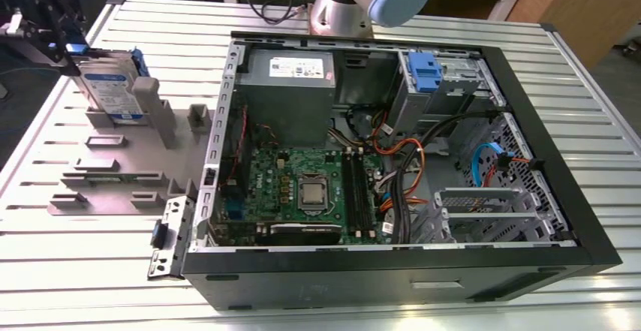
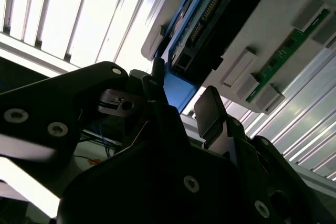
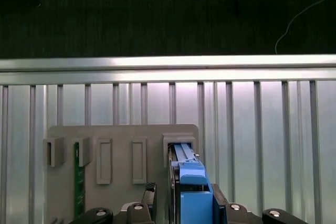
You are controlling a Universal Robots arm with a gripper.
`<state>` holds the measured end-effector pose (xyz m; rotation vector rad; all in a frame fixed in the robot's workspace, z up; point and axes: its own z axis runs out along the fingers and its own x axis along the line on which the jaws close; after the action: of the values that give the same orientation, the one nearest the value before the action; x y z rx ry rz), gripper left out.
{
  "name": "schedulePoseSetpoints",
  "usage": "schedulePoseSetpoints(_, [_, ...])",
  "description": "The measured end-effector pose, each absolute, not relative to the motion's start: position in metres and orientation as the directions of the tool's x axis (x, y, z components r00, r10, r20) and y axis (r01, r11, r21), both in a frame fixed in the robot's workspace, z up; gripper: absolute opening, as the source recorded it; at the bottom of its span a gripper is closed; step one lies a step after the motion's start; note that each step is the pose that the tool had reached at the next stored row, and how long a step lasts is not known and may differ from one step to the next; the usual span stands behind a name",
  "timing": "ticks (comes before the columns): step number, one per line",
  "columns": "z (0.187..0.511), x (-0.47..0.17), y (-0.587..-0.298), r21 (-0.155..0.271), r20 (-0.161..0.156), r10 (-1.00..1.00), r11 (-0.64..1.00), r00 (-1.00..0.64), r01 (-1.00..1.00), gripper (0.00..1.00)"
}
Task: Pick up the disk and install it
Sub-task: 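Pick up the disk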
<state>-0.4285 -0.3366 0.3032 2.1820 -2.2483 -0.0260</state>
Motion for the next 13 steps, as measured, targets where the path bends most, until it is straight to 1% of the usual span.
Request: schedulePoseSetpoints(13, [0.3006,-0.4287,-0.3354,0.012,-0.006,-1.0,0.03,-0.03,-0.999,0.5])
